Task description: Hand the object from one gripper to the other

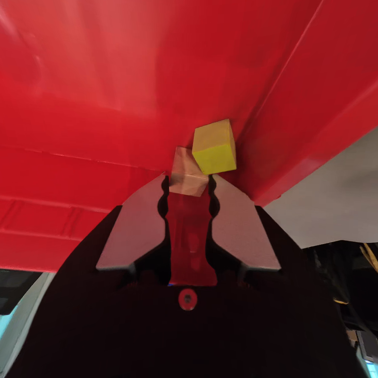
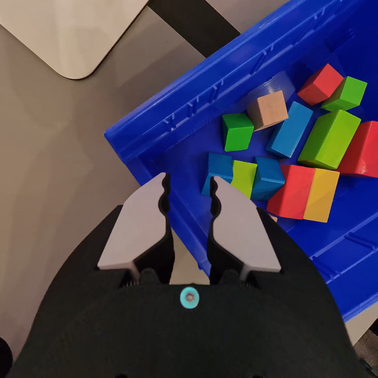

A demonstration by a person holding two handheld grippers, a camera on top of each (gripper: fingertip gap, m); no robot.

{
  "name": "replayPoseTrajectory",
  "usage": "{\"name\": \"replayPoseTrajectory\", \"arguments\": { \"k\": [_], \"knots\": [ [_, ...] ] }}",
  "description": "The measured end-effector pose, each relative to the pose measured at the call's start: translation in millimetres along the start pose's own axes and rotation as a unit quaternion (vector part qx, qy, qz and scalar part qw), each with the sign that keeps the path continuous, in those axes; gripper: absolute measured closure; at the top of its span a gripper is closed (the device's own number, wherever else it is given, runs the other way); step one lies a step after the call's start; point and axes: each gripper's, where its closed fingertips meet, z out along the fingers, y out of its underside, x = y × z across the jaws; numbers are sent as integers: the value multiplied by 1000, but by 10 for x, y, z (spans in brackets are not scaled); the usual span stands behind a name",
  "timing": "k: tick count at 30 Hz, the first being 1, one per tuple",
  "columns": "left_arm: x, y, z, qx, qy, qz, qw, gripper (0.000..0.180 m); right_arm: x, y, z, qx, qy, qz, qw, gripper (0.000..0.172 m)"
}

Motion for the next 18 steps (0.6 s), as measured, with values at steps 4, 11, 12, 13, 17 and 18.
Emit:
{"name": "replayPoseTrajectory", "arguments": {
  "k": [4, 11, 12, 13, 17, 18],
  "knots": [
    [-78, -7, 8, 8, -10, -31, 999, 145, -23, -47, -94, 19, 10, -6, 1000, 138],
    [-338, 11, -391, 132, -102, -132, 977, 145, -293, -447, -671, 111, 75, -76, 988, 138],
    [-349, -49, -568, 175, -122, -144, 966, 145, -458, -551, -793, 130, 81, -109, 982, 139],
    [-340, -134, -782, 219, -146, -147, 953, 146, -678, -662, -895, 149, 71, -135, 977, 140],
    [-37, -712, -1831, 397, -250, -96, 878, 146, -1902, -1149, -1128, 253, -97, -206, 940, 133],
    [77, -867, -2083, 426, -282, -76, 857, 146, -2201, -1247, -1161, 275, -153, -211, 926, 129]
  ]
}}
